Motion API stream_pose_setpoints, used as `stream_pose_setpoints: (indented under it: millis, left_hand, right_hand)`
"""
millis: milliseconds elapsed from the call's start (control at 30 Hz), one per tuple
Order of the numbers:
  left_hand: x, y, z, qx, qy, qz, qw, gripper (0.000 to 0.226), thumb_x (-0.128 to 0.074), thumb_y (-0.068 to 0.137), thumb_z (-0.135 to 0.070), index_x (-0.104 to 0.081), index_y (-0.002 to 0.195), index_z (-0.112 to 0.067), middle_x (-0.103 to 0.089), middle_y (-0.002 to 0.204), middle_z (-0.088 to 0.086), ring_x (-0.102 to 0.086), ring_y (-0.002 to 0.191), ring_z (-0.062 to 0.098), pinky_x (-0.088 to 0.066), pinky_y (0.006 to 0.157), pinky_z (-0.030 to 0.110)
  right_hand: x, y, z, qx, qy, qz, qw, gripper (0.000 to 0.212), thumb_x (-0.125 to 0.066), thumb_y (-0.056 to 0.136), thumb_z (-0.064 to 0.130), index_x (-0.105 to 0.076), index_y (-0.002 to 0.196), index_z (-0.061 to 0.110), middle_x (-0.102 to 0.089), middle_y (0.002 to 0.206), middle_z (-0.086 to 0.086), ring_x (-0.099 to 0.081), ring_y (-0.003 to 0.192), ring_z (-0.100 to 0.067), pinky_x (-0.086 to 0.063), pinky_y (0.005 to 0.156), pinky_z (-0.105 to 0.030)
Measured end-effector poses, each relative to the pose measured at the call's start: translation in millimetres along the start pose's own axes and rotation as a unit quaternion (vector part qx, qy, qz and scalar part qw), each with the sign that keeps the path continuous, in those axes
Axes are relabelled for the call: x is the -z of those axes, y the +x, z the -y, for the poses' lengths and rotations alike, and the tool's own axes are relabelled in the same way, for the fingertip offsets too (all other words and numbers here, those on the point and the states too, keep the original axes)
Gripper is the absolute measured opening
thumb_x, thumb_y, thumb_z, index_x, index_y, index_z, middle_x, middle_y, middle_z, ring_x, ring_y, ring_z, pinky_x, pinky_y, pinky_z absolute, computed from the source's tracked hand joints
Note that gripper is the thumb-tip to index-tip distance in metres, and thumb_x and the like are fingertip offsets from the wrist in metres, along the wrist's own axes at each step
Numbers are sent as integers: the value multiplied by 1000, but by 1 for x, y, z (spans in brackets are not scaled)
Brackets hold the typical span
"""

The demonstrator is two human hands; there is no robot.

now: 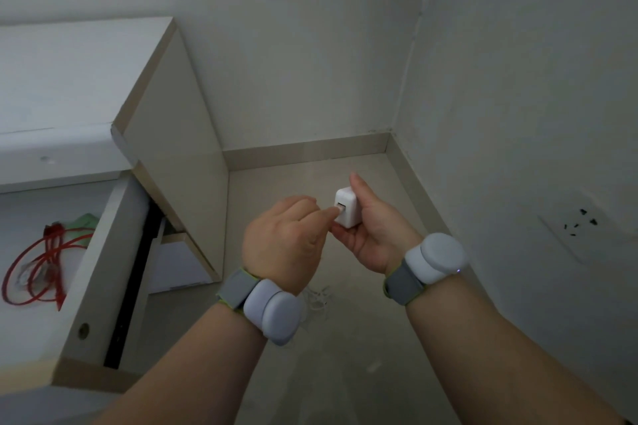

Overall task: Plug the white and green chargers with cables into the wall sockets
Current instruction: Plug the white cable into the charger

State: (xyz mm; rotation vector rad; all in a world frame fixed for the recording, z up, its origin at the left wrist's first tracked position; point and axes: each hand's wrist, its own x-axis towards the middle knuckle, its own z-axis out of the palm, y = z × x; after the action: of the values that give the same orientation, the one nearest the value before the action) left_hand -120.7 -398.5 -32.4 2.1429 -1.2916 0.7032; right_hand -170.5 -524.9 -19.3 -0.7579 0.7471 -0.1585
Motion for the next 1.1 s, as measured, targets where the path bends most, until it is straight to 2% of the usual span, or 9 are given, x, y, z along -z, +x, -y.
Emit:
stream_pose_setpoints:
  millis: [233, 433, 500, 567, 633, 767, 900, 1000, 1100]
  left_hand:
    - [-6, -3, -1, 43, -27, 2, 999, 19, -57, 81, -25, -76, 85, -25, -67, 65, -4, -61, 57, 22, -44, 45, 23]
    - [-7, 0, -5, 129, -114, 30, 985, 23, -54, 84, -32, -74, 95, -26, -67, 70, -4, -63, 61, 21, -53, 50, 34]
    - [-6, 4, -9, 191, -130, 82, 970, 27, -57, 86, -32, -67, 110, -27, -68, 77, -6, -65, 71, 20, -54, 62, 34]
    - [-10, 8, -12, 260, -176, 153, 937, 35, -60, 86, -30, -58, 121, -24, -61, 75, -11, -61, 73, 13, -49, 67, 22]
    - [-15, 13, -14, 289, -216, 201, 911, 31, -62, 86, -30, -61, 115, -20, -63, 76, -10, -59, 71, 9, -42, 63, 12]
    - [-26, 19, -30, 284, -246, 234, 897, 18, -59, 88, -28, -70, 97, -18, -70, 85, 0, -63, 78, 18, -47, 71, 25]
    - [-41, 28, -54, 267, -272, 237, 894, 11, -60, 87, -28, -67, 89, -19, -68, 79, 3, -64, 76, 22, -50, 72, 32]
    - [-56, 36, -71, 262, -304, 241, 884, 5, -59, 87, -30, -63, 87, -26, -64, 74, -3, -66, 77, 24, -54, 75, 36]
    - [-67, 44, -86, 231, -299, 266, 887, 16, -58, 88, -29, -68, 96, -19, -66, 77, 0, -66, 77, 22, -53, 74, 32]
  right_hand:
    - [3, 1, -3, 57, 7, 0, 998, 20, -59, 89, 30, -56, 88, 10, -57, 78, -6, -58, 62, -14, -57, 52, -22]
    - [8, -1, -1, 106, 5, 50, 993, 11, -59, 90, 22, -54, 89, 11, -56, 81, -3, -59, 69, -12, -57, 65, -23]
    - [11, -1, 1, 117, 17, 69, 991, 10, -60, 89, 15, -53, 93, 9, -57, 83, -5, -60, 74, -15, -58, 66, -23]
    - [15, -1, 3, 133, 30, 78, 988, 24, -62, 86, 7, -50, 106, 6, -56, 89, -7, -60, 81, -17, -57, 74, -27]
    - [23, -4, 7, 148, 25, 75, 986, 29, -62, 83, -1, -50, 109, 4, -56, 92, -8, -60, 83, -18, -56, 79, -28]
    - [42, -16, 20, 167, -47, 73, 982, 25, -58, 83, -9, -54, 99, 10, -58, 94, -7, -59, 88, -18, -53, 83, -26]
    - [64, -32, 36, 188, -79, 70, 977, 36, -54, 85, -9, -50, 116, 9, -60, 103, -6, -59, 97, -16, -51, 86, -26]
    - [83, -42, 42, 228, -146, 4, 963, 41, -62, 83, 0, -47, 120, 9, -60, 104, -7, -59, 100, -19, -51, 87, -27]
    - [93, -45, 45, 283, -198, -89, 934, 43, -72, 77, 8, -46, 109, 16, -59, 93, 0, -60, 81, -11, -52, 73, -22]
